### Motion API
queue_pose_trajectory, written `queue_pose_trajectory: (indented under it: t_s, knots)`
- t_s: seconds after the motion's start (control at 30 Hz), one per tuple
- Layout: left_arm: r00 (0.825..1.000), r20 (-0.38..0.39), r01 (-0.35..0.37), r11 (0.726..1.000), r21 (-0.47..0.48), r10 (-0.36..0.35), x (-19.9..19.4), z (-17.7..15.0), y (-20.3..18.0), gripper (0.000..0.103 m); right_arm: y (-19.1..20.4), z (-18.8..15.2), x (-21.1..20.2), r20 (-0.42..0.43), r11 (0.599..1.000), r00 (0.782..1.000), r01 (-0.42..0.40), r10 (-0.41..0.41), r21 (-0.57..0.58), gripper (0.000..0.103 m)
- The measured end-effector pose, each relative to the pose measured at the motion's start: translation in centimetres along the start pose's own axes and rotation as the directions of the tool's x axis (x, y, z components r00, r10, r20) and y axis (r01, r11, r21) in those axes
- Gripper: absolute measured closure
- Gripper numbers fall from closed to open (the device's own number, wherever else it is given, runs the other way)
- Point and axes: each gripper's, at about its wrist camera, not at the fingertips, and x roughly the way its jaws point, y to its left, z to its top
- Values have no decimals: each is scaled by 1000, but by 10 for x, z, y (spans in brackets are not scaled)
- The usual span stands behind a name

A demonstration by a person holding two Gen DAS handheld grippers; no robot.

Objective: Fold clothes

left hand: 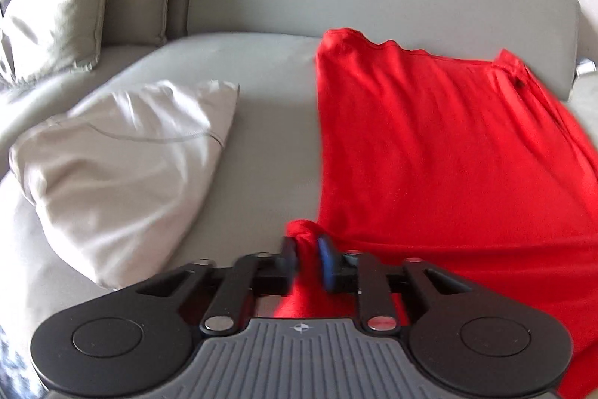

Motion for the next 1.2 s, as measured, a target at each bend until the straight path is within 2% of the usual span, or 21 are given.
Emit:
queue_pose_trajectory:
  t_s: [0.03,0.07,0.1,0.2,0.3,0.37,0.43,0.47,0.5,0.53,0.57,0.67,0.7,0.73,0.83,0.97,1.07,1.2]
  knots:
    - [999,28,-21,1000,-3,21,-14,-1,2,56,0,-1,-8,9,1000,1000,-19,19,3,78]
    - [997,57,-42,999,-7,42,-29,-2,4,57,1,-2,-16,20,999,999,-43,44,-2,76]
    - [996,81,-33,999,-3,33,-41,-4,4,58,3,-3,-23,26,998,997,-68,68,-13,74]
    - [989,122,80,996,44,-85,-68,-15,-5,70,9,-8,-34,21,989,989,-143,144,-40,71]
    - [976,75,197,974,114,-206,-69,-28,-29,80,17,-12,-22,12,978,979,-205,205,-38,71]
    - [976,41,206,969,134,-213,-62,-35,-42,82,17,-9,-22,3,979,979,-204,204,-26,71]
    - [978,-37,206,967,152,-203,-52,-42,-50,81,15,-4,-24,-6,982,982,-191,191,-11,72]
    - [977,-83,207,965,161,-195,-46,-46,-54,80,14,-2,-25,-11,983,983,-184,184,-4,77]
    - [976,-111,204,964,169,-187,-41,-50,-56,78,13,0,-26,-16,984,984,-178,178,3,87]
    - [977,-111,198,964,175,-181,-38,-50,-56,74,12,3,-27,-21,985,985,-171,171,11,89]
    - [978,-111,194,965,179,-176,-38,-47,-57,74,11,5,-28,-26,986,986,-164,165,18,89]
    - [980,-103,181,973,139,-168,-50,-29,-56,75,9,12,-31,-42,989,989,-144,145,39,74]
    - [980,-81,191,974,126,-181,-56,-22,-56,71,8,14,-32,-47,990,989,-137,139,46,63]
    - [979,-56,202,973,110,-196,-62,-15,-57,58,7,24,-35,-32,992,993,-116,117,45,49]
    - [976,8,219,974,61,-220,-76,11,-66,35,7,71,-44,41,1000,999,-16,15,22,35]
    - [968,54,244,969,43,-246,-83,34,-87,33,4,129,-12,7,996,996,94,-94,-6,35]
    - [958,65,276,959,68,-281,-80,36,-97,32,-2,151,24,26,995,995,100,-99,-3,35]
    - [947,49,313,947,67,-316,-70,29,-95,33,4,163,72,43,993,993,109,-107,-43,35]
